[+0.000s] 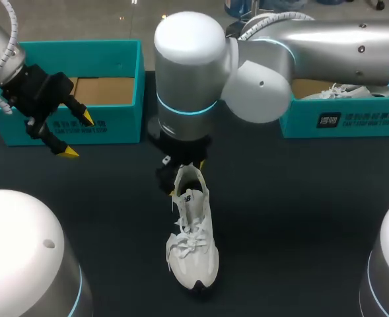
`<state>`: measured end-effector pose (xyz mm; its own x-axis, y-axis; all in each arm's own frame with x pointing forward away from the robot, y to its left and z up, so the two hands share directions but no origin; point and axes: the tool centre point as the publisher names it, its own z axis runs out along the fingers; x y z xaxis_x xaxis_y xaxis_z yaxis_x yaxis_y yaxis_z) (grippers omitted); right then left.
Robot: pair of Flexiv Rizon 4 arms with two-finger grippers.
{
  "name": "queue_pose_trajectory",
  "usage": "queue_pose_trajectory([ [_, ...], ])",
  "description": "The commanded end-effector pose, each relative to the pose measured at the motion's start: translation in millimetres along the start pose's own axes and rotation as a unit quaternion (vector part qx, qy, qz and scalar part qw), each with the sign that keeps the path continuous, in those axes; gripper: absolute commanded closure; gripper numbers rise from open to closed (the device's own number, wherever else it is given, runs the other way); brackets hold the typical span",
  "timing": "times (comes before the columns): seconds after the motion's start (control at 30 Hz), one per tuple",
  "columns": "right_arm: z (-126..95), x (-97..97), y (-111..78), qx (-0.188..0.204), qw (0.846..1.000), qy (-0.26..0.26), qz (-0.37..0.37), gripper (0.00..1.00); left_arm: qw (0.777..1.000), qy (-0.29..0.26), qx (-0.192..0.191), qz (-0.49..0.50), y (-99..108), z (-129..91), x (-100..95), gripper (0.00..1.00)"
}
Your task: Take the shoe out of the shoebox, open the shoe tongue, remove and reinsert the insole, then place the shoe into the shoebox
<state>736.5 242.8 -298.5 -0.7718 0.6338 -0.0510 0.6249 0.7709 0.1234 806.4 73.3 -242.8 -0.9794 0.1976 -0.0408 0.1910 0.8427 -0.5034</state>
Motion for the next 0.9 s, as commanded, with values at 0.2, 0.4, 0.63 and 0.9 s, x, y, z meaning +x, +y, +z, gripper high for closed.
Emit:
queue_pose_trajectory([
  [0.2,9,-14.7,-9.1,-0.046,0.968,0.007,-0.246,0.0,1.0,0.001,-0.002,0.0,0,0,-0.3,0.0],
  [0.4,5,-31.6,-4.0,-0.032,0.965,-0.012,-0.259,0.0,1.0,0.001,-0.002,0.0,0,0,-0.3,0.0],
  [0.63,5,-44.0,9.8,-0.006,0.965,-0.03,-0.262,0.0,1.0,0.001,-0.002,0.0,0,0,-0.3,0.0],
  [0.9,18,-49.4,20.8,-0.004,0.971,-0.037,-0.237,0.0,1.0,0.001,-0.002,0.0,0,0,-0.3,0.0],
])
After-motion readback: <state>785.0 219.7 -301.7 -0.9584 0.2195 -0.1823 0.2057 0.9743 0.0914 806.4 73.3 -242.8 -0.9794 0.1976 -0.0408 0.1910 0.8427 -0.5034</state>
